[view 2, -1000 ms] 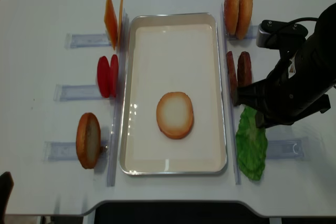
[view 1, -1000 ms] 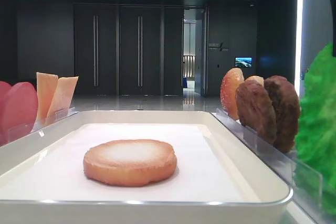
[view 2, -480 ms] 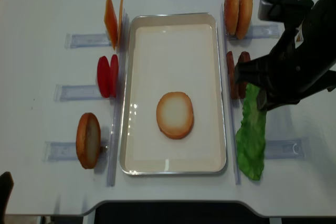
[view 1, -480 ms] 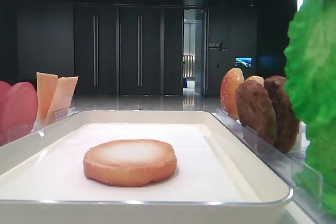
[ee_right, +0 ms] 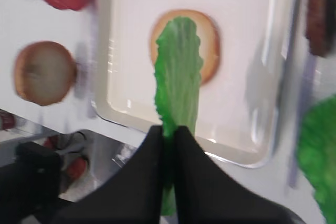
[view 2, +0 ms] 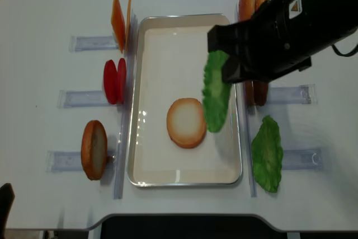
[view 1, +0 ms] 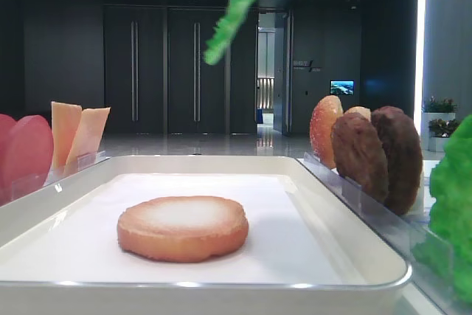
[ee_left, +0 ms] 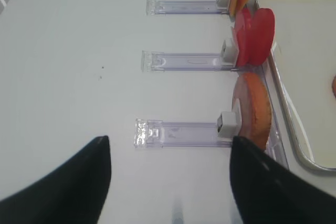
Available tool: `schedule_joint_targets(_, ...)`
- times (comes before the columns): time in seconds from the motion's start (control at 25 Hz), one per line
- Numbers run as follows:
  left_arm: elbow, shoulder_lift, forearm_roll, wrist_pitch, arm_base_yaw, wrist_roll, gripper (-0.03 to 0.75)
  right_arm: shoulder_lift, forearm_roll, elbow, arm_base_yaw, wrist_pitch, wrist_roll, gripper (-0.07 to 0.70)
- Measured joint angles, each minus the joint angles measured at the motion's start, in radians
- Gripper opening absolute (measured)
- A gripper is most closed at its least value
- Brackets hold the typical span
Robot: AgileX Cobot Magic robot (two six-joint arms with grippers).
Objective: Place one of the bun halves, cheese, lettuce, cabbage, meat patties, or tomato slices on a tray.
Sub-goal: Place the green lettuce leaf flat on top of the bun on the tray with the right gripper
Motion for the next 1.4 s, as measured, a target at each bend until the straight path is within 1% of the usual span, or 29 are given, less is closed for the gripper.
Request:
schedule_joint_targets(0.04,0.0,0.0,0.0,0.0,0.0,0.0,0.535,0.001,0.022,0.0,0.007,-0.041,-0.013,0.02)
schedule_joint_targets(0.08,0.0,0.0,0.0,0.0,0.0,0.0,0.535,0.003,0.043,0.0,0.013,-0.07,-0.022,0.019)
schedule_joint_targets(0.2,0.0,0.0,0.0,0.0,0.0,0.0,0.535,0.028,0.125,0.0,0.022,-0.143,-0.084,0.018)
schedule_joint_targets(0.48,0.0,0.0,0.0,0.0,0.0,0.0,0.535,0.18,0.358,0.0,0.084,-0.25,-0.301,0.018)
schedule_joint_targets(0.64,0.0,0.0,0.0,0.0,0.0,0.0,0.535,0.254,0.457,0.0,0.091,-0.263,-0.419,0.018)
schedule_joint_targets(0.76,0.0,0.0,0.0,0.0,0.0,0.0,0.535,0.301,0.484,0.0,0.085,-0.27,-0.46,0.018)
schedule_joint_targets(1.04,0.0,0.0,0.0,0.0,0.0,0.0,0.535,0.368,0.49,0.0,0.079,-0.287,-0.49,0.018)
schedule_joint_targets(1.24,0.0,0.0,0.0,0.0,0.0,0.0,0.535,0.374,0.482,0.0,0.052,-0.289,-0.491,0.018)
schedule_joint_targets(1.4,0.0,0.0,0.0,0.0,0.0,0.0,0.535,0.374,0.442,0.0,0.042,-0.289,-0.484,0.018)
